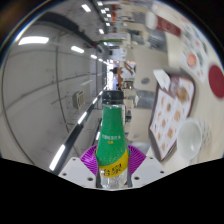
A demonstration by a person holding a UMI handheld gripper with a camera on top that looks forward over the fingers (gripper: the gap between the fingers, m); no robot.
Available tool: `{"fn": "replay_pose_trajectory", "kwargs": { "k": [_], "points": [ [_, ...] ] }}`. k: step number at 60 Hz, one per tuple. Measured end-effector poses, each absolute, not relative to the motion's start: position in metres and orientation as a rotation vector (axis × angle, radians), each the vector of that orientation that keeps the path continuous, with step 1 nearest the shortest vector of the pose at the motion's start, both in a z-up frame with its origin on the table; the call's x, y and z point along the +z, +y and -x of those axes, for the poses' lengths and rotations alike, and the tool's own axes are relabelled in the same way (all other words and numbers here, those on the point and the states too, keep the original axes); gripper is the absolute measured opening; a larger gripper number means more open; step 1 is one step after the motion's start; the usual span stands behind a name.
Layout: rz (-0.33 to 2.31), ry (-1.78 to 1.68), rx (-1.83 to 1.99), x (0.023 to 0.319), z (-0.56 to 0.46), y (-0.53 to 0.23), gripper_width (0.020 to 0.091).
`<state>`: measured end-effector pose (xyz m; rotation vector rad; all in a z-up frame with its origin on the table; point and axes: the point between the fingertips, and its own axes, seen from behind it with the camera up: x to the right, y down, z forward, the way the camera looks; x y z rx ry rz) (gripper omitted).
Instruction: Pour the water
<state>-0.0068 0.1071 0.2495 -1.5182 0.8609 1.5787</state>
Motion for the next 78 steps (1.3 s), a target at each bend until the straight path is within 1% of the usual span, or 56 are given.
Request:
{"fn": "replay_pose_trajectory", "kwargs": {
  "k": [3, 7, 10, 12, 15, 17, 18, 21, 25, 32, 38, 39, 40, 41, 44, 45, 46, 56, 57, 58, 59, 63, 65, 66, 68, 71, 72, 74, 78],
  "points": [
    [1.560, 0.646, 1.297, 0.268, -0.031, 0.107, 0.0349],
    [1.612, 0.385, 0.841, 0.279, -0.078, 0.117, 0.0349],
    [1.612, 0.227, 0.540, 0.280, -0.122, 0.112, 0.0350],
    [1.600, 0.136, 0.380, 0.272, -0.158, 0.108, 0.0350],
    [1.611, 0.041, 0.205, 0.250, -0.176, 0.119, 0.0348],
    [1.624, 0.004, 0.134, 0.229, -0.189, 0.121, 0.0348],
    [1.634, -0.013, 0.099, 0.221, -0.200, 0.107, 0.0349],
    [1.682, -0.040, 0.026, 0.183, -0.211, 0.117, 0.0348],
    [1.716, -0.085, -0.029, 0.144, -0.224, 0.116, 0.0348],
    [1.758, -0.077, -0.001, 0.103, -0.225, 0.122, 0.0348],
    [1.772, -0.078, 0.047, 0.084, -0.221, 0.117, 0.0351],
    [1.778, -0.082, 0.057, 0.078, -0.214, 0.121, 0.0367],
    [1.766, -0.084, 0.063, 0.079, -0.214, 0.117, 0.0357],
    [1.745, -0.084, 0.058, 0.083, -0.216, 0.117, 0.0357],
    [1.737, -0.091, 0.051, 0.082, -0.219, 0.116, 0.0358],
    [1.728, -0.096, 0.049, 0.085, -0.218, 0.129, 0.0359],
    [1.727, -0.098, 0.047, 0.082, -0.213, 0.119, 0.0357],
    [1.724, -0.087, 0.054, 0.081, -0.217, 0.120, 0.0367],
    [1.724, -0.086, 0.052, 0.082, -0.216, 0.120, 0.0374],
    [1.726, -0.084, 0.052, 0.081, -0.216, 0.122, 0.0397],
    [1.728, -0.082, 0.049, 0.081, -0.217, 0.121, 0.0399],
    [1.760, -0.085, 0.049, 0.078, -0.216, 0.119, 0.0504],
    [1.778, -0.099, 0.049, 0.079, -0.214, 0.116, 0.0539],
    [1.792, -0.106, 0.050, 0.078, -0.213, 0.113, 0.0567],
    [1.826, -0.112, 0.049, 0.075, -0.212, 0.109, 0.0652],
    [1.870, -0.093, 0.037, 0.070, -0.219, 0.104, 0.0835],
    [1.876, -0.075, 0.034, 0.071, -0.220, 0.102, 0.0869],
    [1.877, -0.044, 0.041, 0.076, -0.222, 0.098, 0.0833],
    [1.883, -0.009, 0.072, 0.085, -0.220, 0.085, 0.0845]
  ]
}}
